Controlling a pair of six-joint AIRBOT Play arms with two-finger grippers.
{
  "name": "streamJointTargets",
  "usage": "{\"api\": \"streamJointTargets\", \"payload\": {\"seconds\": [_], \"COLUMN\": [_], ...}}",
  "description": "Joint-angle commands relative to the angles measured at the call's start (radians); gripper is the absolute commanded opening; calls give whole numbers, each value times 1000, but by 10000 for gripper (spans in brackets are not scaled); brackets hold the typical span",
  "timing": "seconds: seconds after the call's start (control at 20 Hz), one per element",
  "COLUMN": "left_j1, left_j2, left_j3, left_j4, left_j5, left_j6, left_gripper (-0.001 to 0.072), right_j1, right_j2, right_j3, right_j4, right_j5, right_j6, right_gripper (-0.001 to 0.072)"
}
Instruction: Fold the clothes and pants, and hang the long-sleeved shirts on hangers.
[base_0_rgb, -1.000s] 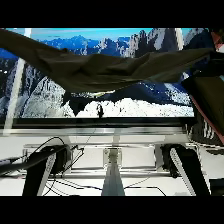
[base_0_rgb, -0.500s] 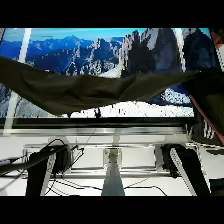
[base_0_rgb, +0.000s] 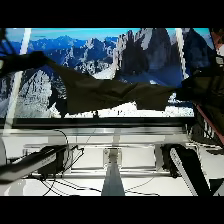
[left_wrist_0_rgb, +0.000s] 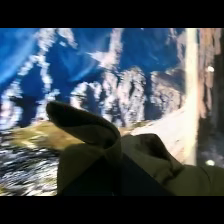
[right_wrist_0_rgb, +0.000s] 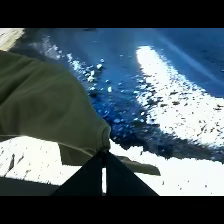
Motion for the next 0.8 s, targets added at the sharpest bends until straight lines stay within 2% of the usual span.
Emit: {"api": "streamJointTargets", "payload": {"seconds": [0.0,0.05,0.1,0.15,0.2,0.35,0.45,0.5,0.55,0.75], "left_j1": [-10,-8,-4,5,19,88,134,149,167,172], "left_j2": [-163,-168,-165,-156,-142,-94,-86,-72,-40,110], "left_j3": [1,1,2,2,2,1,-18,-58,-130,-497], "left_j4": [-229,-210,-182,-144,-94,83,89,72,36,-105], "left_j5": [44,35,13,-23,-84,-304,-510,-546,-513,-359], "left_j6": [201,255,274,274,273,205,190,190,192,249], "left_gripper": [140,431,626,642,639,512,488,325,161,158], "right_j1": [0,0,0,0,0,0,0,0,0,0], "right_j2": [-34,-45,-51,-54,-55,-55,-55,-55,-55,-55], "right_j3": [-59,-59,-59,-59,-59,-59,-59,-59,-59,-59], "right_j4": [2,2,2,2,0,-9,-13,-12,-12,-12], "right_j5": [-183,-217,-246,-267,-283,-292,-292,-292,-292,-293], "right_j6": [2,2,2,2,2,2,2,2,2,1], "right_gripper": [9,9,9,9,9,9,9,9,9,9]}}
